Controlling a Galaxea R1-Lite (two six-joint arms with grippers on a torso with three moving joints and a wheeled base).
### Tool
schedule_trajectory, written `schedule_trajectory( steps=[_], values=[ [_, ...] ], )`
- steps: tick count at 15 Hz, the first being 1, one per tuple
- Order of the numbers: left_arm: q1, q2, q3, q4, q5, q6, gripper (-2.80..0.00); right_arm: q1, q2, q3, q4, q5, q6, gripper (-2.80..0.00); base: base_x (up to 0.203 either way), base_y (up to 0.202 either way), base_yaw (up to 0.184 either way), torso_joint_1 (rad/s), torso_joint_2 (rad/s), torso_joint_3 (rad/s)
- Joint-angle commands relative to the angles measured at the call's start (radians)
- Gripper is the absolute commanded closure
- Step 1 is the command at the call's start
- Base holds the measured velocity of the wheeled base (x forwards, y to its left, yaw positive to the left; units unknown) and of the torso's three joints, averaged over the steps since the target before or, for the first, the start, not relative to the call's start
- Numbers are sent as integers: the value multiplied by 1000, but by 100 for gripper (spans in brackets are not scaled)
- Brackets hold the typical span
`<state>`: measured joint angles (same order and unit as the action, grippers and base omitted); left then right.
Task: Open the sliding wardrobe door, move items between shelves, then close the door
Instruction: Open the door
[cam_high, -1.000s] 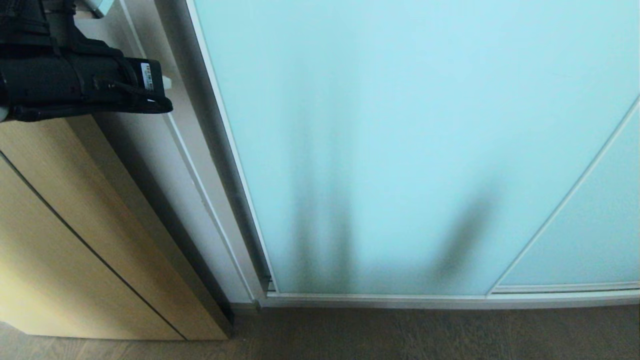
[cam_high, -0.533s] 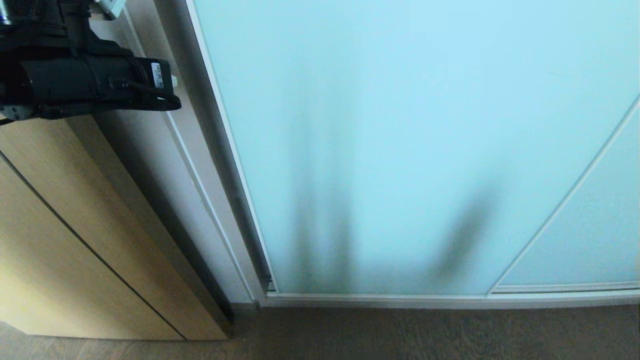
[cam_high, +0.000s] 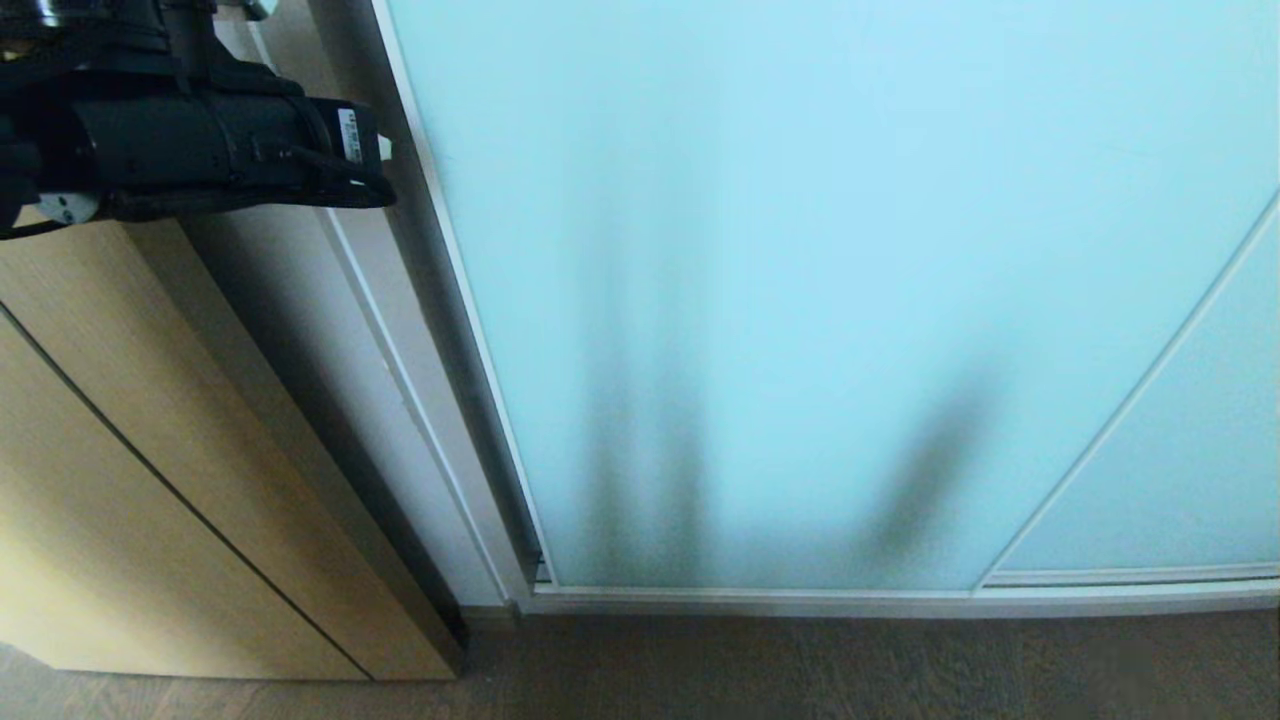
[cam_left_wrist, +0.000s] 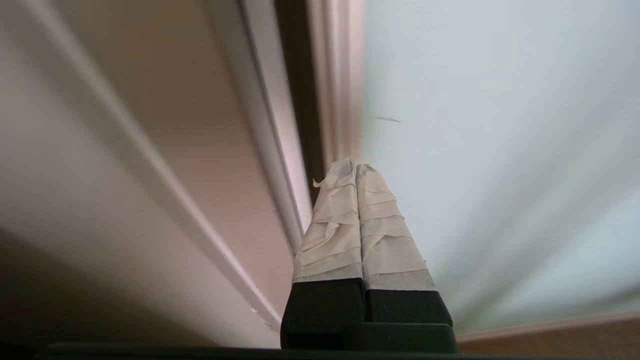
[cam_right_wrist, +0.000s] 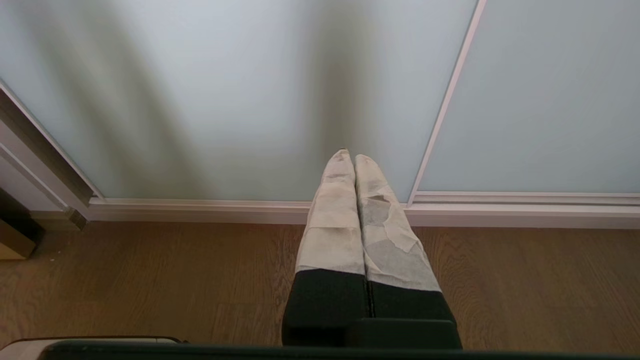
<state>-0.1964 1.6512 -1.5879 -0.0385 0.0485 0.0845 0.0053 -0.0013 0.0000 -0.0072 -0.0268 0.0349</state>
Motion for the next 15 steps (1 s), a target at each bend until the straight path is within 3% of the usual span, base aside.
schedule_trajectory(
  steps=[1,9,12,15],
  values=[
    [-21,8,-3,-4,17,0,0,1,-2,0,0,-1,0,0,0,0,0,0,0,0],
    [-8,-143,42,45,33,-12,0,1,-2,0,0,-1,0,0,0,0,0,0,0,0],
    [17,-136,53,58,39,-66,0,1,-2,0,0,0,0,0,0,0,0,0,0,0],
    [28,-115,32,57,96,-68,0,1,-2,0,0,-1,0,0,0,0,0,0,0,0]
  ],
)
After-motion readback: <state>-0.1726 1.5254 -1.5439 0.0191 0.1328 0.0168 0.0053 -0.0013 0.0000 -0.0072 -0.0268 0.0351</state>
